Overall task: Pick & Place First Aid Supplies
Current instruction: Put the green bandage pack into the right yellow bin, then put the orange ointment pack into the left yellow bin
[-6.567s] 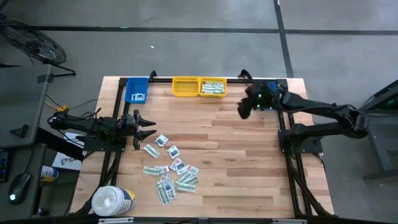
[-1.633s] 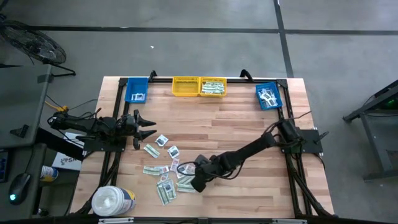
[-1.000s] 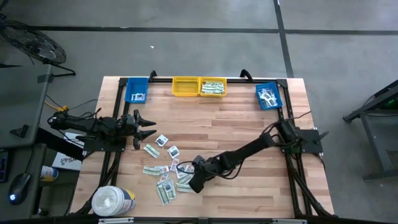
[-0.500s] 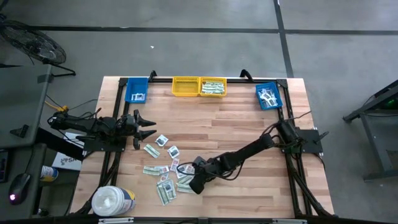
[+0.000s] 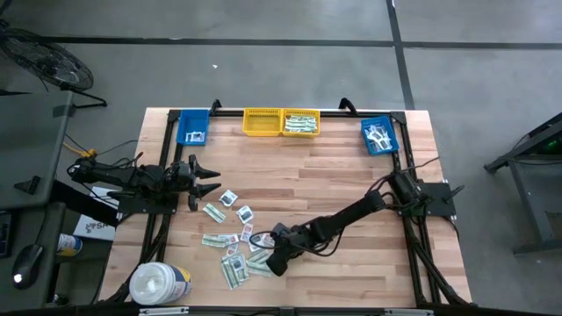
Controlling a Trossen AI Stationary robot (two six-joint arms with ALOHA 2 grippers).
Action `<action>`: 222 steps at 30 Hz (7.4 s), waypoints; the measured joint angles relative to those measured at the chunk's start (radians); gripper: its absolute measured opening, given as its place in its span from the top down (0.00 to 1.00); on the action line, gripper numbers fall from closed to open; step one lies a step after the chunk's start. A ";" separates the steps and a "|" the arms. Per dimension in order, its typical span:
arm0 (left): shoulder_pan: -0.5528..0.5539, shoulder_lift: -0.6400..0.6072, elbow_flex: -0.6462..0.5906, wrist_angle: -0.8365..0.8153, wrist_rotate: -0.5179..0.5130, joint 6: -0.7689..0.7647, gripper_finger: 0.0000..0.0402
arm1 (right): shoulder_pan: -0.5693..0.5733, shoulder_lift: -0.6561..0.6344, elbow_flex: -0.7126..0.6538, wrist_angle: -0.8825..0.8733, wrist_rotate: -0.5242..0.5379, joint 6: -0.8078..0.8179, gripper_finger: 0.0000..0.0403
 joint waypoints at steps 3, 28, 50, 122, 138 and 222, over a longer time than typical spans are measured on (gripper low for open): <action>0.000 0.000 0.000 0.000 0.000 0.000 0.56 | 0.000 0.000 0.000 -0.002 0.007 -0.013 0.97; 0.000 0.000 0.000 0.000 0.000 0.000 0.56 | 0.035 -0.106 0.103 -0.286 0.202 -0.299 1.00; 0.000 0.000 0.000 0.000 0.000 0.000 0.56 | 0.023 -0.270 0.105 -0.433 0.502 -0.566 1.00; 0.000 0.000 0.000 0.000 0.000 0.000 0.56 | -0.937 -0.352 -0.468 0.574 0.357 -0.770 0.99; 0.000 0.000 0.000 0.000 0.000 0.000 0.56 | -0.923 -0.388 -0.468 0.496 0.333 -0.791 0.60; 0.000 0.000 0.000 0.000 0.000 0.000 0.56 | -0.012 -0.075 -0.163 0.146 0.225 -1.609 0.52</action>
